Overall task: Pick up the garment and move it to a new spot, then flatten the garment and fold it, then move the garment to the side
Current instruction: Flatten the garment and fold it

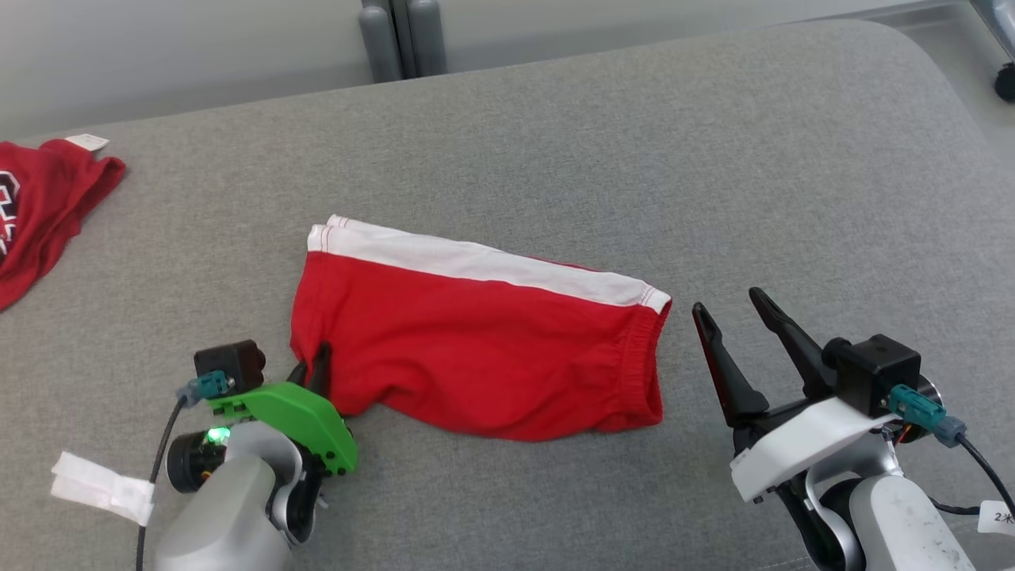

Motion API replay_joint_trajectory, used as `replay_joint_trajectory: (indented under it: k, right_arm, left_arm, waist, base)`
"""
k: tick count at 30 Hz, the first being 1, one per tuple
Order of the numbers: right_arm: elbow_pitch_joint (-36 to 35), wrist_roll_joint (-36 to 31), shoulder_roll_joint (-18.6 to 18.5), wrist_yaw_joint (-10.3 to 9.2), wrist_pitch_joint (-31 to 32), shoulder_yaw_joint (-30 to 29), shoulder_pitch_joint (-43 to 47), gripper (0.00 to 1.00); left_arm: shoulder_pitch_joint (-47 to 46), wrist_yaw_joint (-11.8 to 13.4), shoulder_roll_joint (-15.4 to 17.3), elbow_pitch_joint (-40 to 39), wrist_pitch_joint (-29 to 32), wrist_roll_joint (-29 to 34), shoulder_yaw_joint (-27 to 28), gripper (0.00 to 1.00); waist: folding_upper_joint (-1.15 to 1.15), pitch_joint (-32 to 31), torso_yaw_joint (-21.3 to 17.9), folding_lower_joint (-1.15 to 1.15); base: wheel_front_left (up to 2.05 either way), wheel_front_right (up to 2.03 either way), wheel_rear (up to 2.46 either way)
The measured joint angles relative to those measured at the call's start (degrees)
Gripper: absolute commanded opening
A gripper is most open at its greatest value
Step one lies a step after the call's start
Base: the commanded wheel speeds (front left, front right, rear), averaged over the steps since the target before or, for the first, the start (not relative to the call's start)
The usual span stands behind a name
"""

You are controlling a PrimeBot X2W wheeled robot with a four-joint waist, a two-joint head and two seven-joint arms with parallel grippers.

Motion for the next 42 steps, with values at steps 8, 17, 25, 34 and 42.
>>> replay_joint_trajectory:
  k: [8, 17, 25, 34, 42]
  right_arm:
    - [0.1, -0.7, 0.2, 0.0, 0.0, 0.1, 0.8, 1.0]
    - [0.7, -0.7, 0.4, 0.0, 0.0, 0.7, 1.2, 1.0]
    - [1.7, -1.0, 0.5, 0.0, 0.0, 0.5, 1.0, 1.0]
    - [2.9, -2.6, 1.0, 0.0, -0.6, -1.6, 1.5, 1.0]
    - [5.6, -2.4, 1.5, 0.0, -1.9, -2.3, 4.5, 1.0]
  left_arm:
    - [7.3, 3.7, 0.5, -9.4, -1.0, 0.0, -0.2, 0.0]
    - [11.0, 8.2, 3.6, -19.6, 2.2, -0.1, -0.3, 0.0]
    - [12.4, 10.6, 4.7, -23.0, 4.0, -0.4, 0.1, 1.0]
    - [16.0, 11.1, 7.2, -29.9, -2.8, 3.7, 0.8, 1.0]
    - [22.6, 11.0, 6.5, -39.5, -3.8, 11.3, 6.5, 1.0]
  waist:
    - [0.0, -3.6, 3.4, 0.0]
    - [0.0, -4.5, 3.7, 0.0]
    - [0.0, -4.2, 1.9, 0.0]
    - [0.0, -5.9, 1.9, 0.0]
    - [0.0, -8.8, 3.4, 0.0]
  base:
    - [0.0, 0.0, 0.0]
    - [0.0, 0.0, 0.0]
    - [0.0, 0.0, 0.0]
    - [0.0, 0.0, 0.0]
    - [0.0, 0.0, 0.0]
